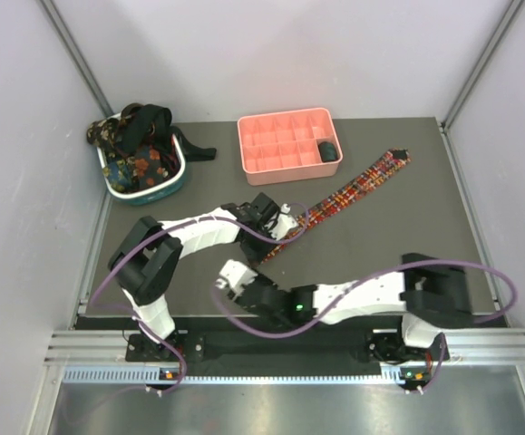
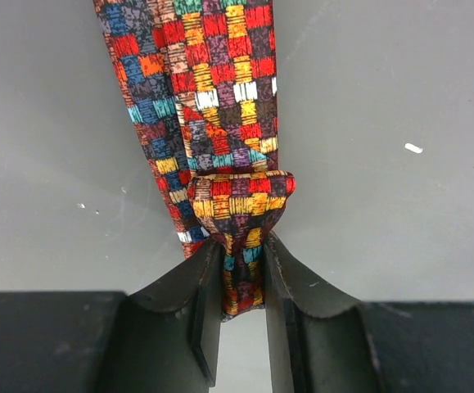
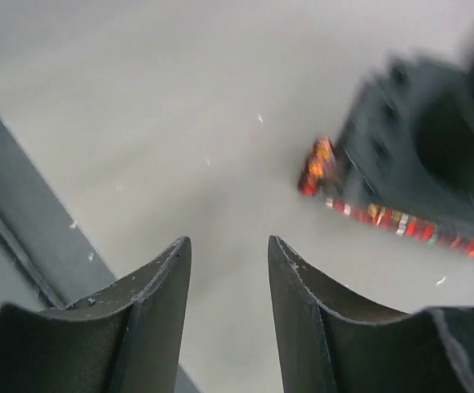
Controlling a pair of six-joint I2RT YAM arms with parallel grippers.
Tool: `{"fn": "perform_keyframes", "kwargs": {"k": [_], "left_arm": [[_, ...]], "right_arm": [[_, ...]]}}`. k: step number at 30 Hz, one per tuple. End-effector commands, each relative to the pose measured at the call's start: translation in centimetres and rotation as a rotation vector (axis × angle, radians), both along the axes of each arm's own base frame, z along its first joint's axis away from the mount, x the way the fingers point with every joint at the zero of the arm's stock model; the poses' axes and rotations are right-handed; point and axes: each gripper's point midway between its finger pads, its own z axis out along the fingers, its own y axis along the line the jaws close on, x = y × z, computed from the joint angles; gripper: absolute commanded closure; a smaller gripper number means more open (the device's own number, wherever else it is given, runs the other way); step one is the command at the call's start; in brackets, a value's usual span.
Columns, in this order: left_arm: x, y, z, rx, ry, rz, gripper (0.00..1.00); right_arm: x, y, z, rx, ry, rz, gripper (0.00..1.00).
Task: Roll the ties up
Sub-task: Roll the tie
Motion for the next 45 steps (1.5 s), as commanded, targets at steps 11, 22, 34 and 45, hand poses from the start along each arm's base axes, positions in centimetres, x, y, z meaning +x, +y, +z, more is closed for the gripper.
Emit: {"fn": "perform_keyframes", "kwargs": {"k": [11,22,34,45], "left_arm": [[-1.3,1.5,-0.7,0.107,0.137,0.029,0.70],[-0.7,1.5,-0.1,0.158,0.197,0.073,0.69],[-0.5,1.6,0.5,0.200,0.245,0.118,0.69],[-0.5,1.5,0.5,0.224,0.295,0.126,0.66]], "right_arm": [[5.4,3.7,-4.8,-0.706,-0.306,-0.130,0.53],[8.4,3.1,-6.3,-0.879,-0.335,-0.214,0.51],[8.4,1.9,-7.3,-0.895,-0.271,-0.247,0.50],[9.2,0.4,-9.6,-0.945,-0.222,-0.264,0.52]]}}
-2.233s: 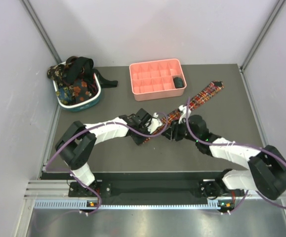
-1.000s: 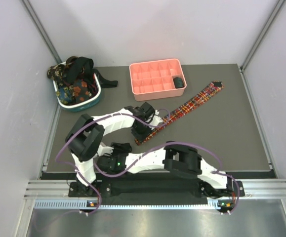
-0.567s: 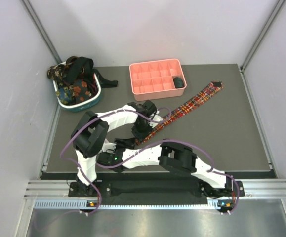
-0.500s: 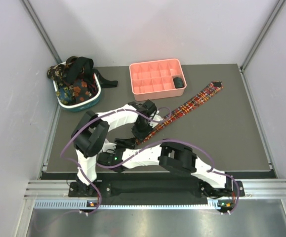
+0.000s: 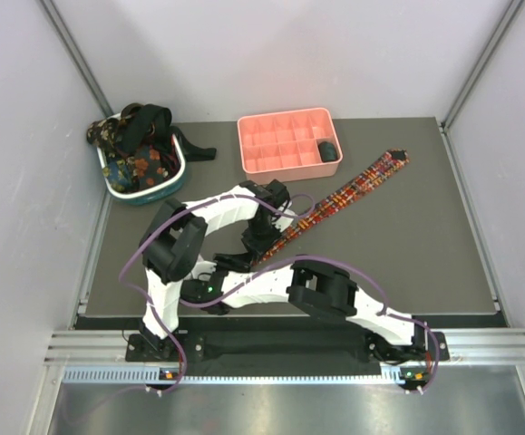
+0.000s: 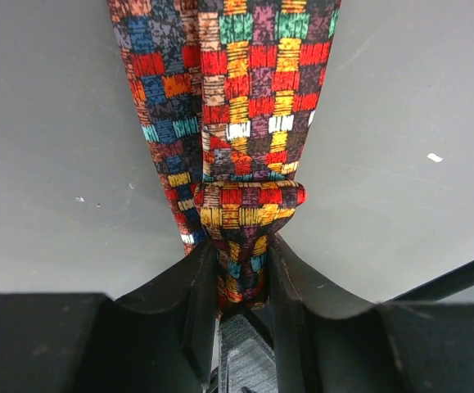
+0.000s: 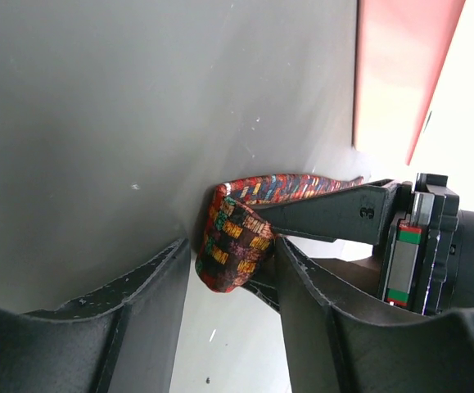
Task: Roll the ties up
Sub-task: Roll the tie
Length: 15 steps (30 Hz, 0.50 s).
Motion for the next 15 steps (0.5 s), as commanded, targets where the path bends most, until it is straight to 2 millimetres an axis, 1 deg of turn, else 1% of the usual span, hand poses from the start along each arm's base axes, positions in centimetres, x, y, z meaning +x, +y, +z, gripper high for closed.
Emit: {"fn": "perform_keyframes", "kwargs": {"k": [1,2,4,5,6,11,12,14,15], "left_arm": [[-0.77,0.83,0.35,0.039,0.054,0.016,0.66],[-0.68,0.73,0.40,0.035,0.051,0.014,0.66],[-0.69,0.76,0.41,0.040,0.055,0.016,0.65],[-0.70,0.74,0.44,0.040,0.057,0.014,0.65],[-0.66,0.78,0.43,0.041,0.058,0.016,0.64],[-0.40,0.43,0.65,0.025,0.049,0.014,0.63],[-0.32,0.37,0.71,0.023,0.047,0.013,0.60],[-0.05,0.17,0.88,0.018,0.036,0.008,0.54],[0.03,0.08,1.03,0.014,0.033,0.005,0.51]], "right_arm": [[-0.01,-1.32,-4.56,-0.011,0.128,-0.046,0.52],[-0.03,-1.38,-4.74,-0.013,0.130,-0.045,0.52],[0.22,-1.70,-5.08,-0.021,0.133,-0.052,0.58],[0.19,-1.71,-5.19,-0.021,0.136,-0.052,0.62],[0.17,-1.82,-5.27,-0.023,0.135,-0.053,0.71],[0.25,-1.54,-5.05,0.011,0.128,-0.049,0.82],[0.24,-1.53,-5.00,0.010,0.130,-0.047,0.86],[0.33,-1.38,-4.99,0.019,0.130,-0.043,0.90],[0.31,-1.50,-5.06,0.017,0.131,-0.041,0.93]]}}
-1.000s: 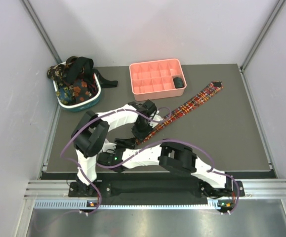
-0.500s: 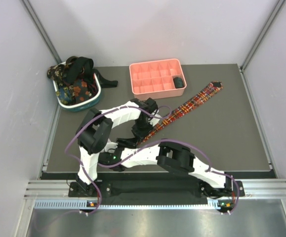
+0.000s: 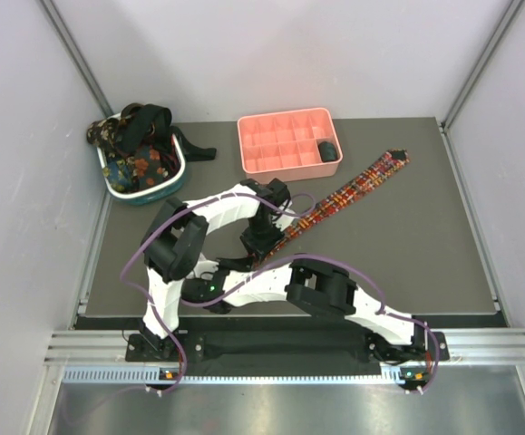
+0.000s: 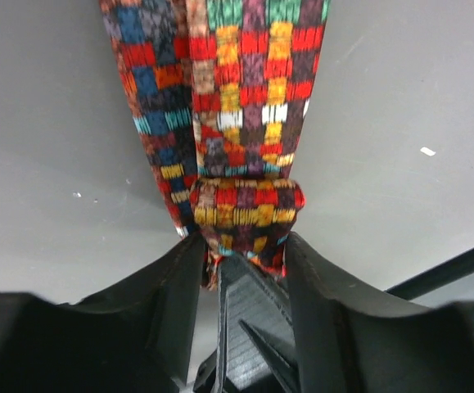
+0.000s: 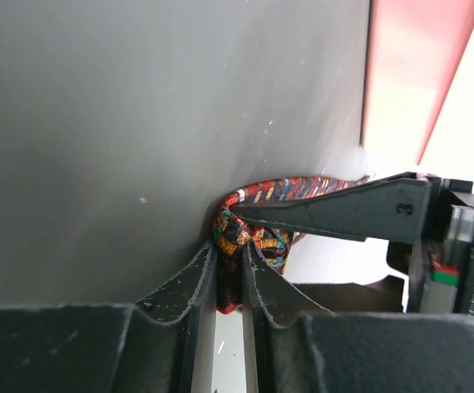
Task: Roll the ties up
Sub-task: Roll the tie
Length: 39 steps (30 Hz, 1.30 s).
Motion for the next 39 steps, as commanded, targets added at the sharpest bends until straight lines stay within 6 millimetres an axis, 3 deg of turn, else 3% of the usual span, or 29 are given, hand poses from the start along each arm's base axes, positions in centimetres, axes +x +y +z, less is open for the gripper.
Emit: {"fn": "perform_keyframes", "kwargs": {"k": [1,3,6,12,16,17,19,21,23,24,26,27,28,29,31,33,38,39], "left_arm": [[0.3,0.2,1.0,0.009,0.007,-0.005,0.50],[1.0,-0.5,1.8,-0.020,-0.020,-0.013,0.46],[2.3,-1.8,3.5,-0.075,-0.074,-0.015,0.29],[5.3,-4.1,8.4,-0.228,-0.240,0.005,0.26],[7.2,-3.4,11.5,-0.320,-0.368,0.099,0.24],[7.9,-2.5,13.3,-0.357,-0.416,0.143,0.24],[9.2,-1.9,15.1,-0.420,-0.488,0.218,0.18],[9.6,0.4,16.5,-0.458,-0.548,0.292,0.01],[10.3,2.2,16.4,-0.488,-0.587,0.393,0.01],[10.2,3.0,17.8,-0.521,-0.626,0.422,0.01],[10.7,4.8,17.8,-0.548,-0.658,0.518,0.01],[10.6,5.5,18.9,-0.577,-0.683,0.576,0.01],[10.8,7.1,18.2,-0.558,-0.701,0.640,0.01],[11.0,7.7,19.5,-0.592,-0.749,0.669,0.01],[11.0,9.1,19.3,-0.595,-0.774,0.759,0.01],[11.2,10.3,20.4,-0.628,-0.823,0.819,0.01],[11.1,13.3,19.9,-0.622,-0.896,0.968,0.01],[11.1,14.0,19.9,-0.618,-0.908,1.031,0.01]], "right_arm": [[-0.2,-0.7,-3.7,0.037,0.124,-0.022,0.94],[-0.4,-0.7,-3.8,0.043,0.137,-0.015,0.96],[-0.6,-0.3,-3.1,0.080,0.136,0.000,0.97],[-0.9,0.1,-2.4,0.159,0.158,0.021,0.97],[-0.8,0.8,-1.2,0.254,0.175,0.035,0.97],[-0.7,0.8,-1.1,0.270,0.180,0.036,0.97],[-0.3,0.6,-0.5,0.313,0.184,0.029,0.97],[-0.5,0.8,0.2,0.373,0.212,0.045,0.97],[-0.4,1.0,0.5,0.427,0.242,0.055,0.97],[-0.3,1.0,1.1,0.446,0.245,0.079,0.97],[-0.2,1.0,1.4,0.487,0.278,0.098,0.97],[-0.1,1.0,1.9,0.516,0.284,0.114,0.97],[0.0,1.0,2.0,0.540,0.307,0.124,0.97],[-0.1,0.5,1.7,0.546,0.319,0.126,0.97],[0.3,0.6,2.8,0.602,0.326,0.139,0.97],[0.3,0.5,3.4,0.640,0.346,0.156,0.97],[0.3,0.0,3.8,0.724,0.410,0.172,0.97],[0.4,0.3,4.7,0.769,0.412,0.181,0.97]]}}
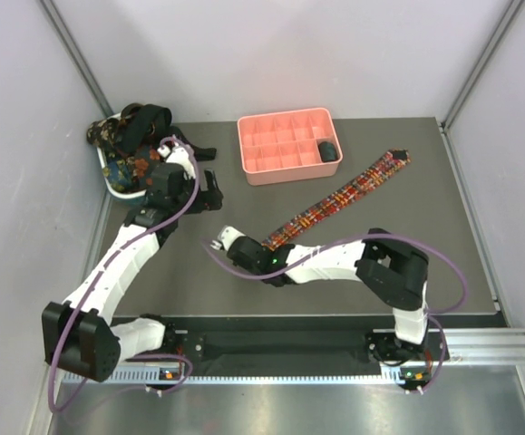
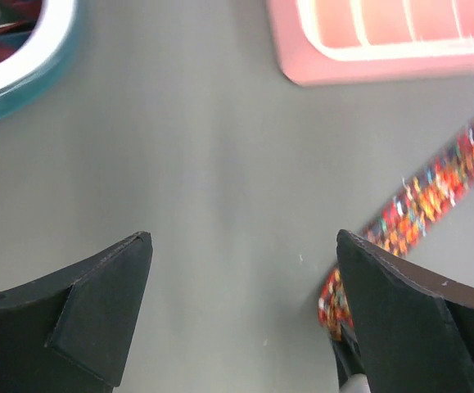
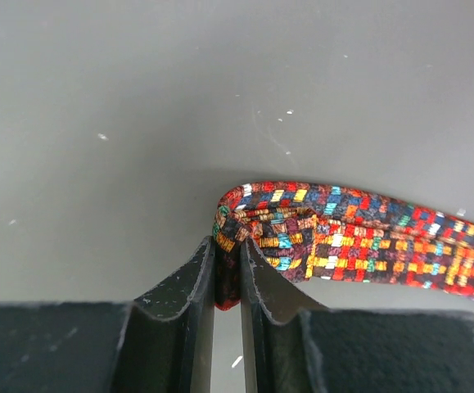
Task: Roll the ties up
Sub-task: Roll the tie
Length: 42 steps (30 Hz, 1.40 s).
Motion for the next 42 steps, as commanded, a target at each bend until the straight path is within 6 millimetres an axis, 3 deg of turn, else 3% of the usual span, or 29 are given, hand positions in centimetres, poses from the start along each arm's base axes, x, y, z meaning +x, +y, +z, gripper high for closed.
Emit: {"fn": "perform_keyframes", "kwargs": {"k": [1,3,8,9,12,16,21,26,31,32,36,42], "left_arm": [[1.2,2.6,1.8,-0.089,-0.100,0.224,0.01],[1.1,4.3,1.6,-0.083,-0.105,0.321,0.01],[0.8,3.9,1.2,-0.089,-0.091,0.285,0.01],[0.6,2.9,0.9,-0.104,-0.082,0.225,0.01],[0.5,1.2,0.2,-0.114,-0.092,0.102,0.01],[0.3,0.2,-1.9,-0.123,-0.051,0.053,0.01],[0.3,-1.7,-2.8,-0.150,-0.074,-0.049,0.01],[-0.3,-5.6,-4.6,-0.126,-0.072,-0.217,0.01],[-1.6,-9.7,-7.1,-0.027,-0.090,-0.411,0.01],[-1.4,-10.3,-6.7,-0.018,-0.138,-0.429,0.01],[-3.4,-11.9,-8.3,0.052,-0.208,-0.583,0.01],[-4.6,-12.8,-8.5,0.083,-0.260,-0.729,0.01]], "right_arm": [[0.1,2.2,3.4,0.218,0.059,0.054,0.97],[0.0,2.1,3.9,0.263,0.078,0.060,0.97],[0.1,1.2,3.7,0.351,0.193,0.068,0.97],[0.4,1.6,4.4,0.400,0.199,0.074,0.97],[0.2,1.5,4.2,0.471,0.310,0.104,0.96],[0.0,1.1,4.3,0.613,0.501,0.168,0.96],[0.8,0.0,4.1,0.719,0.618,0.164,0.96],[1.5,-1.0,5.0,0.828,0.699,0.174,0.96],[2.4,-2.3,4.4,0.893,0.791,0.153,0.96],[2.6,-2.5,4.4,0.915,0.800,0.145,0.96],[3.6,-3.6,3.4,0.924,0.818,0.089,0.97],[4.4,-3.9,2.1,0.916,0.852,0.053,0.96]]}}
